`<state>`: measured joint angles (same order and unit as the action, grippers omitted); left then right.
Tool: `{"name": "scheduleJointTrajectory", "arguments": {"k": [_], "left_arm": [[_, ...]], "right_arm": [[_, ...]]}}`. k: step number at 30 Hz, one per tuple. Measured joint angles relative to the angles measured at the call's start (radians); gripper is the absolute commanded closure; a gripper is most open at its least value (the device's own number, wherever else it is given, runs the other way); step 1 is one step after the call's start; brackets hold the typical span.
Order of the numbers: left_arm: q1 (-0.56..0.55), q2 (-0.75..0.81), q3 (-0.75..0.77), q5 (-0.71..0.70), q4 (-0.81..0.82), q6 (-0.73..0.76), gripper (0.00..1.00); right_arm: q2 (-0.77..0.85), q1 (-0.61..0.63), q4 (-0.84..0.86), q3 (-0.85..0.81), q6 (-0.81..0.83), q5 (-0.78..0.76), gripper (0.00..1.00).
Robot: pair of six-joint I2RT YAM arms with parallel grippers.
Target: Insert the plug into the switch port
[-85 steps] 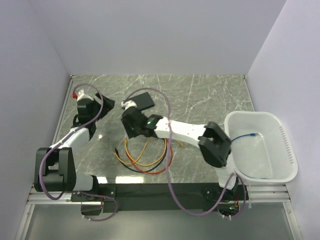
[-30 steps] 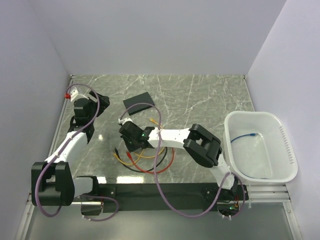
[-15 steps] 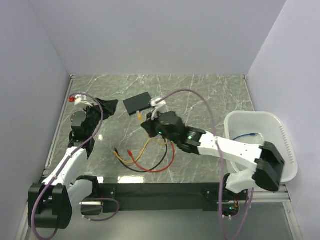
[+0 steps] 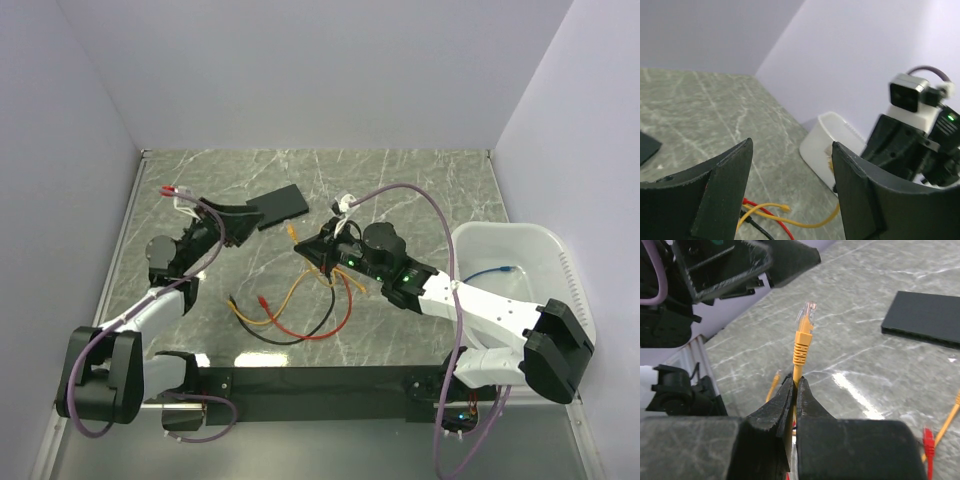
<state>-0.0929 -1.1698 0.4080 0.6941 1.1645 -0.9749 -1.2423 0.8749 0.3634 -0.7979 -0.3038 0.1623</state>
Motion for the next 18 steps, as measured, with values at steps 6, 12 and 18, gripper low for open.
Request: {"name": "scheduleJointTrajectory", "arguments": {"k": [6,12,18], "left_arm": [[-0.077,-0.008,0.003,0.042,0.027,0.012,0.33],[-0.119,-0.027,0.013,0.050,0.027,0.020,0.34],[-0.143,-0.059,0.019,0.054,0.065,0.011,0.35]], "right_arm": [[-0.008,-0.027,0.048,0.021,-0.032,0.076,1.00],[-0.008,-0.048,0.103,0.034,-0.062,0.134,1.00],[-0.009,-0.062,0.123,0.048,-0.082,0.165,1.00]]}}
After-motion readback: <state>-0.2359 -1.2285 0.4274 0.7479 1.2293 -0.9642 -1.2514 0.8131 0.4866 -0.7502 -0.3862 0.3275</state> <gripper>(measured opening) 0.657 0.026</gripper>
